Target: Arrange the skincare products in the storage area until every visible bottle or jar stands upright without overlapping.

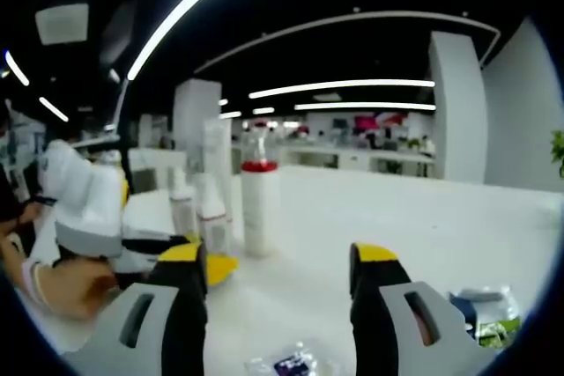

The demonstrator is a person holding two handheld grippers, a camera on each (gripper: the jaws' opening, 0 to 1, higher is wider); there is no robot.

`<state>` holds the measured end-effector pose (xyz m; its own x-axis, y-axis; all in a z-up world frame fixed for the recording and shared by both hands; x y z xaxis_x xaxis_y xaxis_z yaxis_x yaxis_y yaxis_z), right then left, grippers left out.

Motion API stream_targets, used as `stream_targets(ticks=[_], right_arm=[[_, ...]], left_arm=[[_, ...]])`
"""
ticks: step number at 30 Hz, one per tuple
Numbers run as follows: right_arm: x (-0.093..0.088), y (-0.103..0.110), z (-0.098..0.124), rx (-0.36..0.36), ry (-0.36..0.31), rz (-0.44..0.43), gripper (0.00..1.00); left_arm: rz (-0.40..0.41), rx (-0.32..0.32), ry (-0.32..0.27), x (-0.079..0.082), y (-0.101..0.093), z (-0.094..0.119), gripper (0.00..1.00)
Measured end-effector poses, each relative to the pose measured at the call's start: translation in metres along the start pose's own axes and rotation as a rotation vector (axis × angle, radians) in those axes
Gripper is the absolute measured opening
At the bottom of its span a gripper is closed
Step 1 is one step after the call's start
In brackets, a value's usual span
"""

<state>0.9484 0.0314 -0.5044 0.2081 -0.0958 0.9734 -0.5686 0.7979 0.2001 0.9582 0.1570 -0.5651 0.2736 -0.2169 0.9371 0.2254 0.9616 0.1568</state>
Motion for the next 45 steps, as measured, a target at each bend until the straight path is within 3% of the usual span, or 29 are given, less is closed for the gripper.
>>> stream_targets(ticks=[13,16,19,25,35,39,42,45], right_arm=[[0.0,-0.001,0.001,0.001,0.0,-0.002,0.65],[0.0,-0.001,0.001,0.001,0.0,-0.003,0.65],[0.0,-0.002,0.001,0.001,0.003,-0.003,0.65],[-0.001,-0.002,0.001,0.005,0.006,-0.002,0.66],[-0.003,0.002,0.0,0.023,0.012,-0.007,0.7],[-0.012,0.008,-0.005,0.025,0.031,0.002,0.7],[-0.018,0.012,-0.009,0.022,0.058,0.045,0.7],[-0.021,0.015,-0.009,0.026,0.064,0.053,0.7]], left_arm=[[-0.038,-0.044,0.033,-0.002,-0.004,-0.004,0.24],[-0.074,-0.065,0.037,-0.002,-0.007,0.002,0.29],[-0.052,-0.079,0.017,0.0,-0.005,0.009,0.34],[-0.054,-0.081,0.01,-0.001,0.002,0.019,0.35],[-0.034,-0.088,-0.095,0.01,0.024,0.057,0.36],[-0.059,-0.037,-0.203,0.011,0.041,0.078,0.36],[-0.063,-0.036,-0.182,0.004,0.054,0.09,0.35],[-0.066,-0.024,-0.201,0.003,0.069,0.103,0.36]])
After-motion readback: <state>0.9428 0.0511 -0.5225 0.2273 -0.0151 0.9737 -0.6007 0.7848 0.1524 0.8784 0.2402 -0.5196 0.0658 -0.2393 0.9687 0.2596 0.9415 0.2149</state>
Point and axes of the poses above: the point that each gripper's makers call its tool centre point, and the gripper's own axes: z roughly backward along the fingers, y roughly to its left, x roughly out of its top, the point moved 5 cm from there along z, roughly backward along the fingers, and after that the axes turned 15 degrees about -z, right-handed, at the moved point
